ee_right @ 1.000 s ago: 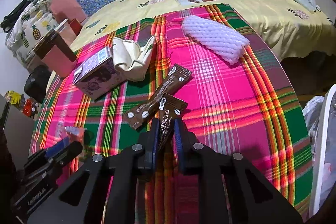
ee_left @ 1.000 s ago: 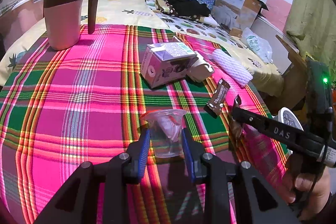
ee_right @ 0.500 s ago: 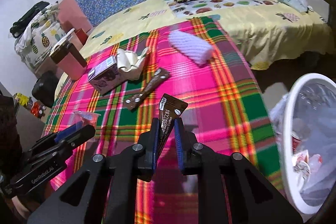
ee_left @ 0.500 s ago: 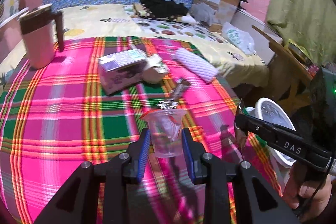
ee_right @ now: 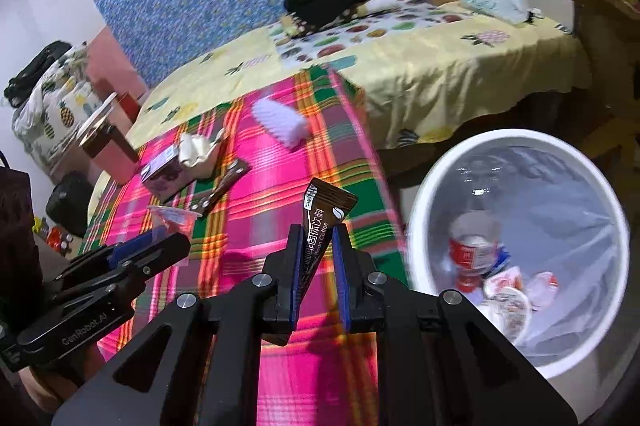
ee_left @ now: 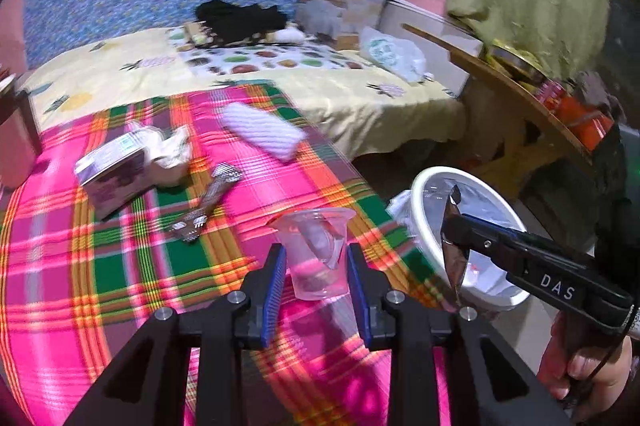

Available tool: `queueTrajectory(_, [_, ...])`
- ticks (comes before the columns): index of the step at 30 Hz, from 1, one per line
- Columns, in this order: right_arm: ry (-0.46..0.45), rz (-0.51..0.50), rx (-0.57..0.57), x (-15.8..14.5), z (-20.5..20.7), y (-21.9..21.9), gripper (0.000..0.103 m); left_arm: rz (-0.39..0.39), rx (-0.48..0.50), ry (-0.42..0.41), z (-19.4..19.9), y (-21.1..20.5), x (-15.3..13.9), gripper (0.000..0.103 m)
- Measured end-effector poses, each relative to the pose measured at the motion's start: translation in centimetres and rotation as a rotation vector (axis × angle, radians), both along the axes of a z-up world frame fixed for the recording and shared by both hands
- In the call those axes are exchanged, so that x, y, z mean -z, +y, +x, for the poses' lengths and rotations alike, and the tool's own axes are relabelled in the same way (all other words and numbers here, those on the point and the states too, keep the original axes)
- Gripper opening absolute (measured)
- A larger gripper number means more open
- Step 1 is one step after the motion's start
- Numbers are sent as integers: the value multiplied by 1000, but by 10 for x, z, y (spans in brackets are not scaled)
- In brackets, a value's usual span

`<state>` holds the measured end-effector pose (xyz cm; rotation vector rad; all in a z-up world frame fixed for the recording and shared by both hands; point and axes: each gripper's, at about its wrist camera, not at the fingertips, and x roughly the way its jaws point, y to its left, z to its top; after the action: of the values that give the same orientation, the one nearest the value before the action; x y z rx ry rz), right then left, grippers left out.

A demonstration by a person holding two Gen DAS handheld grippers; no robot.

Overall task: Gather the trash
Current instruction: 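Carry the cup and wrapper over the bin and open both grippers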

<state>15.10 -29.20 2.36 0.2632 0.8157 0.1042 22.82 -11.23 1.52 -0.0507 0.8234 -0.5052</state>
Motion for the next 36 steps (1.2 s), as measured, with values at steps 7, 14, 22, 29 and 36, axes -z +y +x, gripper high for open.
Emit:
queueTrajectory(7, [-21, -16, 87, -3, -10, -32, 15, -1, 117, -25, -2, -55, -5, 31])
queueTrajectory(14, [-12, -27, 172, 2, -15, -63, 15, -11, 207, -14, 5, -101, 0, 31])
queueTrajectory(22, [14, -32, 234, 13, -21, -87, 15, -12, 285, 17, 15, -141, 14, 31])
queueTrajectory(29, [45, -28, 272, 21, -25, -102, 15, -12, 360, 50, 15, -165, 28, 31])
queueTrajectory(36, [70, -21, 296, 26, -26, -111, 18, -44, 387, 73, 19, -174, 36, 44])
